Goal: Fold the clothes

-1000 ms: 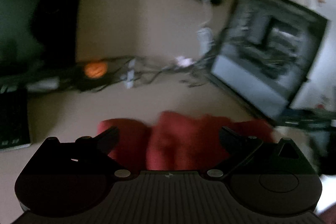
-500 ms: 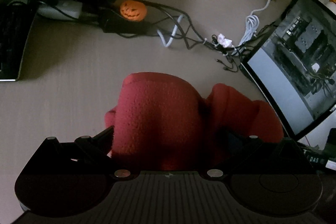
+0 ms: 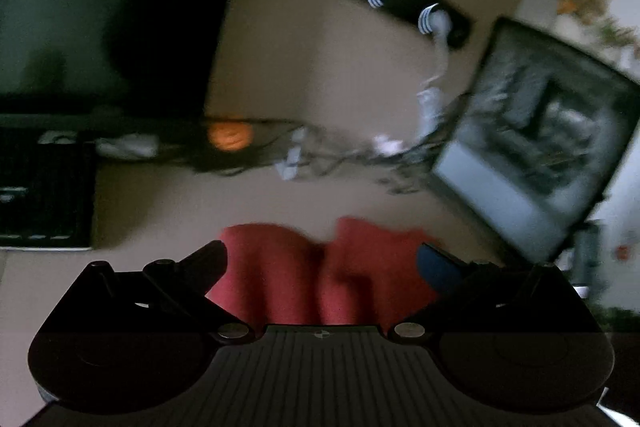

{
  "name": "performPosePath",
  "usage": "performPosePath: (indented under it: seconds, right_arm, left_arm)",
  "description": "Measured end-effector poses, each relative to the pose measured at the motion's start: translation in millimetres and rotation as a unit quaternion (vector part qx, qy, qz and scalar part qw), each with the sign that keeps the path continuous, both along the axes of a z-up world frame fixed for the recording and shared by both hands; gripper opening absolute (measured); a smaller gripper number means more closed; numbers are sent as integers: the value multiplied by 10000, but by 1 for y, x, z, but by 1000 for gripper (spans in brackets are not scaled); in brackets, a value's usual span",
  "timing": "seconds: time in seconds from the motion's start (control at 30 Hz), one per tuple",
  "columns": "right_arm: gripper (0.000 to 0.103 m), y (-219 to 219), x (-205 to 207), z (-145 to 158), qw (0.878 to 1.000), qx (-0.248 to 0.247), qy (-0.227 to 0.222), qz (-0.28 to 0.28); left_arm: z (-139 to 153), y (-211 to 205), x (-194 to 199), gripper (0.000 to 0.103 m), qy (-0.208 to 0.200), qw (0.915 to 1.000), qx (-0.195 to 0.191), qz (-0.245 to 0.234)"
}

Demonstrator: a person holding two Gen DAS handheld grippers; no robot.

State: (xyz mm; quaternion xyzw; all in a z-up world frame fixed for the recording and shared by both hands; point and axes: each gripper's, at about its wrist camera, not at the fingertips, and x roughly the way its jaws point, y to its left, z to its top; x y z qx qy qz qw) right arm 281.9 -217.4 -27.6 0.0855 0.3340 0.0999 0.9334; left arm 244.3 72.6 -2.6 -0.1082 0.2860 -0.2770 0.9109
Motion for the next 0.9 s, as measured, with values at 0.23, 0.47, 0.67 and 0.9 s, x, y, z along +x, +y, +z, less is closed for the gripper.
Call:
performPosePath:
  seconds: [0.23,0.47,0.67,0.9]
  right_arm:
    - [103,41,-49,44,9939,-46,-727,825]
    - [103,79,-55,-8,9871,-942,-243,1268]
    - [103,80,-82,9,9759,-1559,-427,1464]
    - [103,82,-81,-9,9866,-1219,-124,1079]
  left_arm:
    - [-43,-13,46,103,988,9946,-311,-109]
    - [-81,3,85,103,1810,9751,-1034,751]
    - [-38,12,48,103,1352,9840,-1038,515]
    - [-43,-11,27,103,1610,9836,-802,-90]
